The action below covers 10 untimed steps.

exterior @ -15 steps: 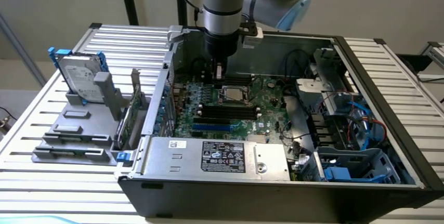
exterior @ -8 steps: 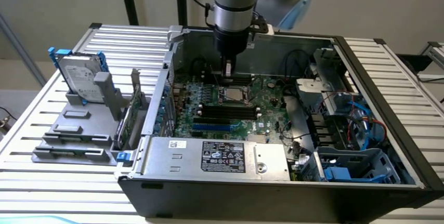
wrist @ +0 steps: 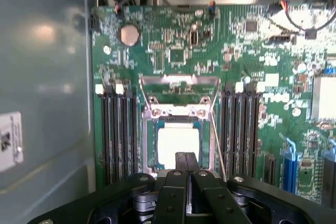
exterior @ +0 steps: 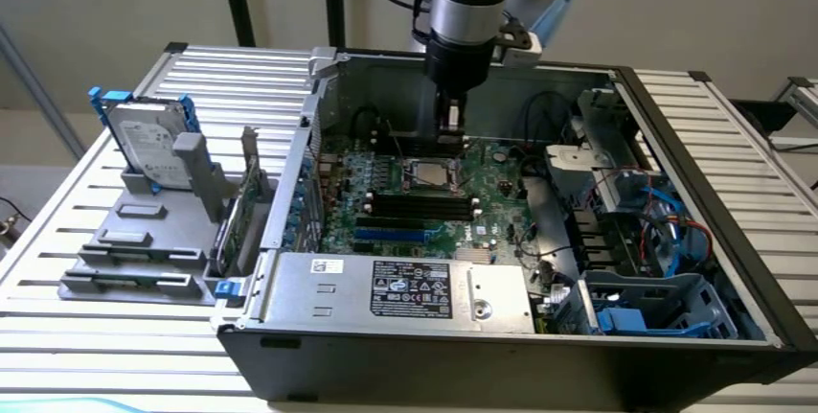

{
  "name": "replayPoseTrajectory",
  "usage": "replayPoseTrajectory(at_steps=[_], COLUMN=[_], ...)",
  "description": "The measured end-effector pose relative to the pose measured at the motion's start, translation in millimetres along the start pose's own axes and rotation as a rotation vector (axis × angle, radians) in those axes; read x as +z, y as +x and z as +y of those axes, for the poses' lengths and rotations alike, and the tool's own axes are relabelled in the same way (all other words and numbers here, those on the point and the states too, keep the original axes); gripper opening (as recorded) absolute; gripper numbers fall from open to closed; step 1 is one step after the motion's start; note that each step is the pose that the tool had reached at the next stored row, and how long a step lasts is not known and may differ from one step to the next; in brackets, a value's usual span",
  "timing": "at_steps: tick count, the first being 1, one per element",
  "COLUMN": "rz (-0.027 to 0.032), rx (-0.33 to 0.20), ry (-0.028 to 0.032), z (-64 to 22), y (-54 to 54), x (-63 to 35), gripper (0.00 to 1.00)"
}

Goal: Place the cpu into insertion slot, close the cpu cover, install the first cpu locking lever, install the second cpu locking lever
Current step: 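Close the cpu cover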

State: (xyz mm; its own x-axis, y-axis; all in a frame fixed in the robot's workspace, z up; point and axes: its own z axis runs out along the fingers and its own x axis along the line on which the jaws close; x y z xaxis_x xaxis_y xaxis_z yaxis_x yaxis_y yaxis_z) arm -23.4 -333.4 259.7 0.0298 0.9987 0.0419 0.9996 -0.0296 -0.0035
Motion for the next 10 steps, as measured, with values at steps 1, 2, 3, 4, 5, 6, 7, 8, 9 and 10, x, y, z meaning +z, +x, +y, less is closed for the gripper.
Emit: replayPoseTrajectory(at_steps=[1, 2, 3, 4, 5, 6, 7, 8, 9, 10], rz=[0.0006, 0.001, 0.0018, 0.0041, 0.0072, 0.0103, 0.0131, 0.0157, 0.0184, 0.0206], rx=[0.0, 0.0, 0.0, 0.0, 0.0, 0.0, 0.0, 0.0, 0.0, 0.0], ry=[0.0006, 0.0013, 0.0018, 0.0022, 0.0024, 0.0025, 0.0028, 0.003, 0.0031, 0.0033], z=[4.6, 9.2, 13.7, 18.2, 22.7, 27.5, 32.0, 36.5, 41.0, 45.5], y=[0.1, 0.2, 0.3, 0.4, 0.5, 0.7, 0.7, 0.9, 1.0, 1.0], x=[-2.8, -5.5, -7.5, -8.2, -8.5, -8.7, -8.8, -8.9, -8.9, -9.0], gripper=[0.11, 0.11, 0.11, 0.11, 0.11, 0.11, 0.11, 0.11, 0.11, 0.11])
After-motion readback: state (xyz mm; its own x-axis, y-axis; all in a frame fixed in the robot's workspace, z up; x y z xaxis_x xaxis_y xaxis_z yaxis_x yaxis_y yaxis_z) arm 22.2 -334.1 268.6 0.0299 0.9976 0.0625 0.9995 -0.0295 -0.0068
